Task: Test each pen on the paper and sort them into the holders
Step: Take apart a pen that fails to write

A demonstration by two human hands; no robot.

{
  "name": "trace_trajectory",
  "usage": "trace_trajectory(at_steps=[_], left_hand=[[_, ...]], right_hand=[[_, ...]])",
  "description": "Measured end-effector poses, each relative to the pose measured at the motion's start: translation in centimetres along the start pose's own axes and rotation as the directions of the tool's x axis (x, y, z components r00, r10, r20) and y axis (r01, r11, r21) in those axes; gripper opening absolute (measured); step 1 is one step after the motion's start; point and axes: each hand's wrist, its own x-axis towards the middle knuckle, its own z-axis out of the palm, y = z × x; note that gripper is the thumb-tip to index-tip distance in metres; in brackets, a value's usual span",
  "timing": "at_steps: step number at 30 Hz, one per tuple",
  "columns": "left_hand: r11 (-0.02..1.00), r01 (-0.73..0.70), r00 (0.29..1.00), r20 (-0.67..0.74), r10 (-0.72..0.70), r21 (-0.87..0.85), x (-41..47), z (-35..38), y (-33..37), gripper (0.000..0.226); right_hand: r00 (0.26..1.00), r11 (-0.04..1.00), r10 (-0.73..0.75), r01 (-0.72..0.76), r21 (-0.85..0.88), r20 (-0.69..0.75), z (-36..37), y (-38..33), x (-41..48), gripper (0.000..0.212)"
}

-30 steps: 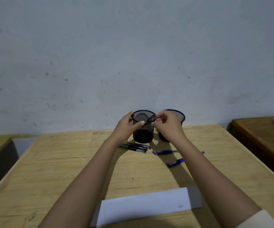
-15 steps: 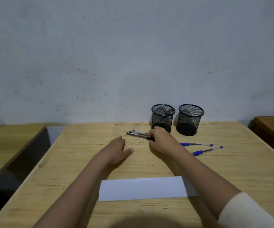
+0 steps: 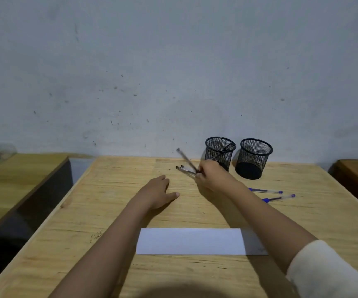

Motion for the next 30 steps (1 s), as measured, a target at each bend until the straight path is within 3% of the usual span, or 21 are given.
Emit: trace_trajectory(at_steps=[2, 4, 5, 7, 9, 12, 16, 23, 30], left_hand=[[0.996, 0.010, 0.996, -0.092, -0.019, -0.093, -0.3, -0.5, 0.6, 0.037], [0.928, -0.053, 0.984, -0.179, -0.015, -0.370, -0.6, -1.0, 1.6, 0.035], [0.844, -0.113, 0.977, -0.214, -0.002, -0.525, -0.8, -1.1, 2.1, 0.030], [0.652, -0.227, 0.961, -0.277, 0.027, -0.724, -1.1, -1.6, 3.2, 0.020], [0.490, -0.309, 0.942, -0.332, 0.041, -0.815, -1.4, -1.8, 4.2, 0.015], [0.344, -0.379, 0.920, -0.389, 0.041, -0.859, -2.1, -2.3, 5.6, 0.018], [0.326, -0.409, 0.907, -0.418, 0.046, -0.852, -2.4, -2.6, 6.7, 0.011], [0.327, -0.423, 0.905, -0.409, 0.115, -0.845, -2.9, -2.3, 8.9, 0.013], [0.297, -0.407, 0.912, -0.404, 0.076, -0.864, -3.2, -2.9, 9.5, 0.017]], right_hand=[[0.991, 0.955, 0.084, -0.051, 0.291, -0.101, -0.8, -0.4, -0.6, 0.008], [0.969, 0.848, 0.189, -0.080, 0.524, -0.158, -1.7, -0.5, -1.2, 0.009], [0.962, 0.757, 0.231, -0.087, 0.648, -0.142, -2.1, -0.5, -1.5, 0.008], [0.964, 0.465, 0.259, -0.072, 0.883, -0.058, -2.9, -0.7, -2.5, 0.013], [0.968, 0.230, 0.248, -0.008, 0.973, -0.051, -3.6, -0.7, -3.5, 0.016], [0.970, 0.098, 0.230, 0.055, 0.994, -0.076, -4.1, -0.6, -5.0, 0.009], [0.969, 0.067, 0.231, 0.080, 0.995, -0.093, -4.6, -0.6, -6.4, 0.007], [0.964, 0.185, 0.228, 0.093, 0.978, -0.134, -5.1, -0.4, -7.7, 0.012], [0.964, 0.207, 0.219, 0.105, 0.973, -0.151, -6.1, 0.0, -8.3, 0.010]])
